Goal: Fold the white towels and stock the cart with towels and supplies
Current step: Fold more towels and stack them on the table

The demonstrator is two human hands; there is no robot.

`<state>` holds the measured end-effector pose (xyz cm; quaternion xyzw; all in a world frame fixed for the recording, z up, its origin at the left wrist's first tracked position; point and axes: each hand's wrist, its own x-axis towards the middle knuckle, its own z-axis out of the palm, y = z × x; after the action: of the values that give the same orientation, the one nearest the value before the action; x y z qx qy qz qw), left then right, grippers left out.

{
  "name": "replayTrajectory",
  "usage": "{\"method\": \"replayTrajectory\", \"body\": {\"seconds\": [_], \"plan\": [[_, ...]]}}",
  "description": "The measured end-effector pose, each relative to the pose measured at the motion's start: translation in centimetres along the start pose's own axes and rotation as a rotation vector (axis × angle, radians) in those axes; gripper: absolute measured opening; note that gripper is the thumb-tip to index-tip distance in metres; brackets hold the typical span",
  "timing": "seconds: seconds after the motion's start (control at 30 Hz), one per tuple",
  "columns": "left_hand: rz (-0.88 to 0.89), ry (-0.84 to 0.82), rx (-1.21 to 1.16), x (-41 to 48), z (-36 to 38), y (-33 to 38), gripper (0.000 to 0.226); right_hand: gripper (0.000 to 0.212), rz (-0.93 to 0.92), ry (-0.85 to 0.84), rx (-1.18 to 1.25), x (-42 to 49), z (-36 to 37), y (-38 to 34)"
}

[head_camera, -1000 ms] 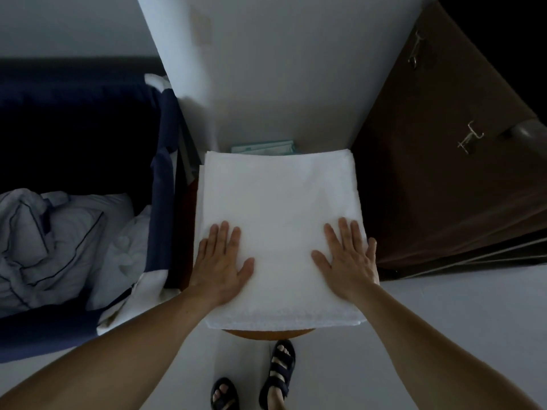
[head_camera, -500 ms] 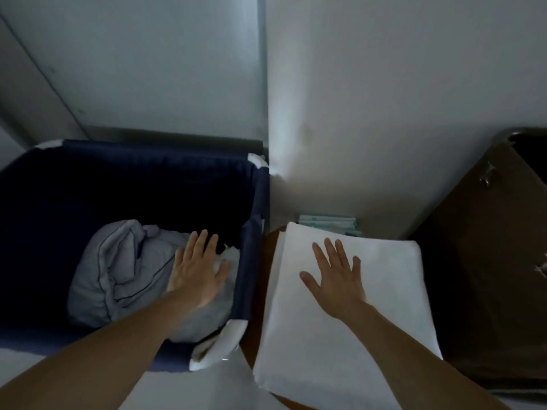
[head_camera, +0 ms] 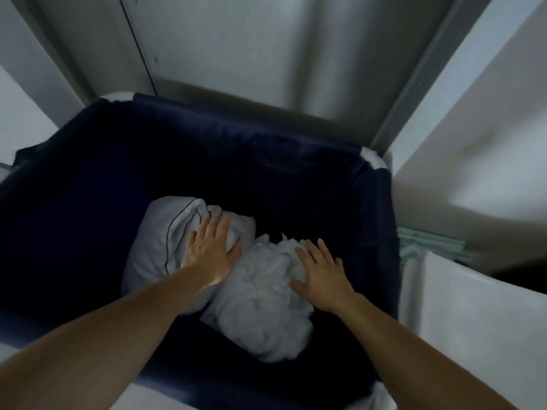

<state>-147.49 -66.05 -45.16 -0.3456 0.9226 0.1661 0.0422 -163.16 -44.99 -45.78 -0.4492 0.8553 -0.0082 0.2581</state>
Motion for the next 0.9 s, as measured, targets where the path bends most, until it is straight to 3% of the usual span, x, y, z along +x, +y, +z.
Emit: {"method": "replayTrajectory", "body": {"seconds": [0.07, 0.2, 0.33, 0.43, 0.5, 0.57, 0.67, 0.77, 0.9], "plan": [[0.033, -0.084, 0.036, 1.7, 1.4, -2.1, 0.076, 0.091, -0.010, -0.125, 0.016, 2.4, 2.9, -1.0], [0.089, -0.207, 0.053, 4.4, 6.8, -4.6, 0.103, 0.112, -0.015, -0.362, -0.016, 6.2, 9.3, -0.9], [0.158, -0.293, 0.019, 6.8, 13.6, -6.1, 0.101, 0.135, -0.074, -0.529, -0.098, 9.3, 17.0, 0.4], [0.186, -0.316, -0.014, 8.0, 18.5, -7.3, 0.097, 0.161, -0.186, -0.477, -0.156, 10.3, 24.1, 1.8], [0.215, -0.343, -0.020, 8.7, 21.1, -8.0, 0.094, 0.179, -0.061, -0.450, -0.094, 10.6, 29.0, 3.0], [0.225, -0.358, -0.027, 9.4, 23.0, -8.4, 0.093, 0.173, -0.047, -0.425, -0.087, 10.8, 32.5, 3.8], [0.217, -0.357, -0.047, 10.3, 24.8, -8.8, 0.091, 0.145, -0.110, -0.278, -0.130, 12.5, 33.1, 4.1], [0.221, -0.367, -0.052, 11.0, 26.5, -9.4, 0.088, 0.118, 0.010, -0.222, -0.080, 15.1, 33.1, 4.2], [0.202, -0.392, -0.060, 11.6, 27.8, -10.0, 0.090, 0.103, 0.072, -0.203, -0.026, 17.5, 35.0, 4.6]]}}
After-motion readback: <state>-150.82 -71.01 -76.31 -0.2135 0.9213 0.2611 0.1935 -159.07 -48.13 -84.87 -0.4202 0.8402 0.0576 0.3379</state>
